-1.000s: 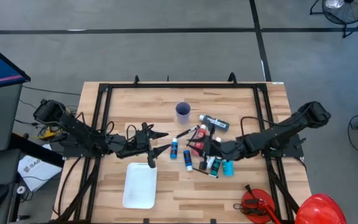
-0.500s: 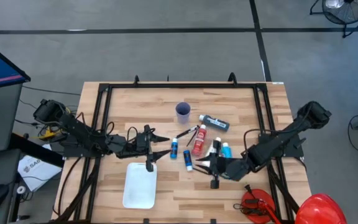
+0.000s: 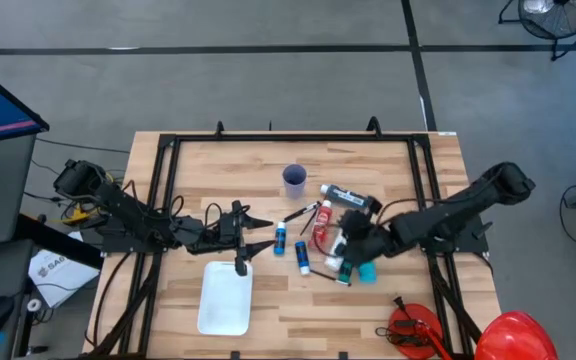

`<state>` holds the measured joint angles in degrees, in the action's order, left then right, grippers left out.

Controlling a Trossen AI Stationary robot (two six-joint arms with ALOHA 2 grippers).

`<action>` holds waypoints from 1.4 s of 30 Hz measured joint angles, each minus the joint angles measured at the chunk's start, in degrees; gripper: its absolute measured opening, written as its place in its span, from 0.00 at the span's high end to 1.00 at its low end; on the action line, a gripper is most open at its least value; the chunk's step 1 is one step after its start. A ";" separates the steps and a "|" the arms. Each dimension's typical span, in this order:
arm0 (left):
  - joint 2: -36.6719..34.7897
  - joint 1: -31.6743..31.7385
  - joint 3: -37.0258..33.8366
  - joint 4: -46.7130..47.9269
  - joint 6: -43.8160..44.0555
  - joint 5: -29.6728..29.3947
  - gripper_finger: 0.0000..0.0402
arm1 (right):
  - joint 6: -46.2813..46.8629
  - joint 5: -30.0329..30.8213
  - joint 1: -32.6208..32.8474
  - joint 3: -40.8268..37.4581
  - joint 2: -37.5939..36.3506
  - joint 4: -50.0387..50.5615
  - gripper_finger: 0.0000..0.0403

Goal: Pick & Place Paint Supplies
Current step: Put the black paint bottle into the white bin

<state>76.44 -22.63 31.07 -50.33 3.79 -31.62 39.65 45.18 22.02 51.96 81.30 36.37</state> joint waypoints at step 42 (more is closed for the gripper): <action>0.00 0.20 0.00 1.11 0.15 0.00 0.46 | -23.27 -34.76 -39.82 0.04 0.52 11.35 0.28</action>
<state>76.44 -22.44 31.07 -49.21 3.94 -31.62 16.38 10.41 -17.80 52.01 81.82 47.72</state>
